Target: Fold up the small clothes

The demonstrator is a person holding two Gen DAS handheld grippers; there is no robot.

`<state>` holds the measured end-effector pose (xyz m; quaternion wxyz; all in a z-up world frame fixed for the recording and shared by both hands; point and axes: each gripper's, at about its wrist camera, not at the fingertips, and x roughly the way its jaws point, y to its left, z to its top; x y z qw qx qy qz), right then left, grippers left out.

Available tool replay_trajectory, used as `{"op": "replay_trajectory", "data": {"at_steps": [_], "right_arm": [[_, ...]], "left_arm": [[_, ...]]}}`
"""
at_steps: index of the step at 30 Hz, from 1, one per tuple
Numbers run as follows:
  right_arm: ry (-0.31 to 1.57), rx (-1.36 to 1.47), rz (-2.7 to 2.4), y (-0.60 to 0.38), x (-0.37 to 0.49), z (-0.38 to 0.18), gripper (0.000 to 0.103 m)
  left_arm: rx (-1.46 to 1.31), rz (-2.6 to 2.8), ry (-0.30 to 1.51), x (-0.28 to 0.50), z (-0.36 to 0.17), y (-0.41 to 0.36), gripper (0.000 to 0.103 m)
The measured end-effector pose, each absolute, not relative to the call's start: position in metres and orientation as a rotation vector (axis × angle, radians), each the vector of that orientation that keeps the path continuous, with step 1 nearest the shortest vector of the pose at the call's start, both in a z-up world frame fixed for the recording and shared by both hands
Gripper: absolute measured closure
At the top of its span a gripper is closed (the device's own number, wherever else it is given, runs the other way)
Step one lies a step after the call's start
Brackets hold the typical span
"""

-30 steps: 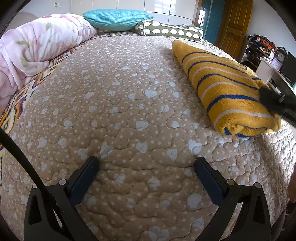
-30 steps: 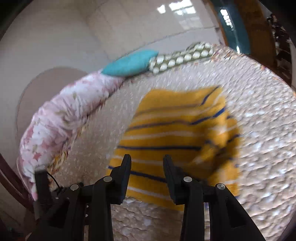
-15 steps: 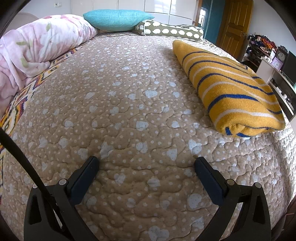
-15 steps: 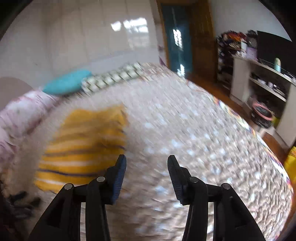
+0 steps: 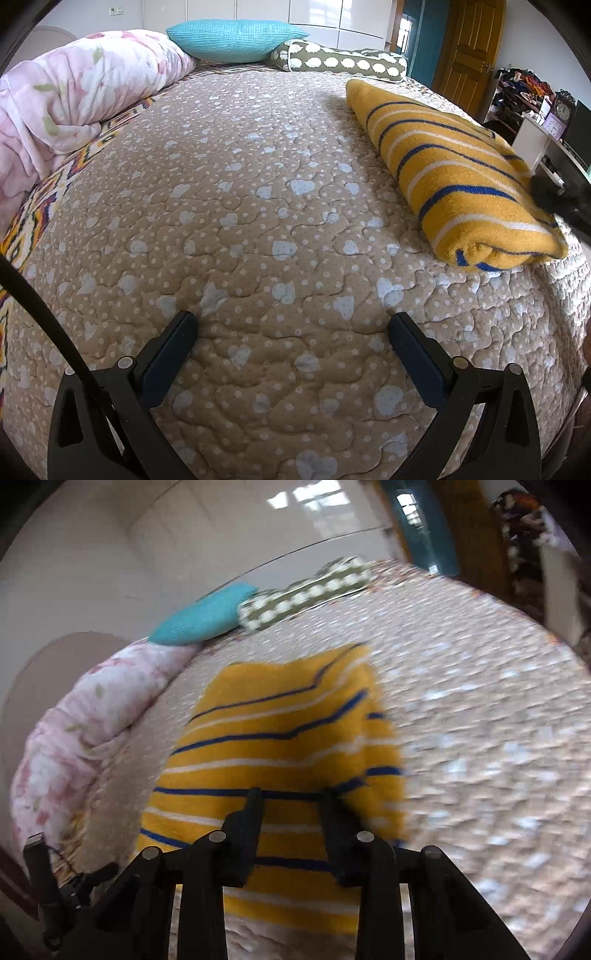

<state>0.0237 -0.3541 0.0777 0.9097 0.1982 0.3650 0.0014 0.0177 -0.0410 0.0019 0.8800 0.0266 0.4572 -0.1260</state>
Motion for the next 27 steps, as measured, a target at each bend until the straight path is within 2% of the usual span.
{"op": "replay_trajectory", "data": {"at_steps": [5, 8, 11, 18, 22, 27], "right_arm": [[0.703, 0.404, 0.011, -0.354, 0.04, 0.103, 0.063], [0.759, 0.443, 0.008, -0.362, 0.081, 0.088, 0.056], [0.834, 0.435, -0.044, -0.374, 0.091, 0.075, 0.058], [0.781, 0.417, -0.043, -0.39, -0.007, 0.103, 0.048], [0.785, 0.32, -0.151, -0.402, -0.086, 0.098, 0.047], [0.8, 0.335, -0.226, -0.412, -0.143, 0.083, 0.046]], "left_arm": [[0.067, -0.249, 0.948, 0.016, 0.002, -0.043, 0.0], [0.064, -0.248, 0.949, 0.016, 0.002, -0.044, 0.0], [0.063, -0.248, 0.948, 0.016, 0.002, -0.043, 0.0], [0.064, -0.26, 0.973, 0.02, 0.001, -0.043, 0.0], [0.069, -0.25, 0.979, 0.021, 0.001, -0.045, 0.0], [0.066, -0.149, 0.949, -0.001, 0.008, -0.05, 0.0]]}}
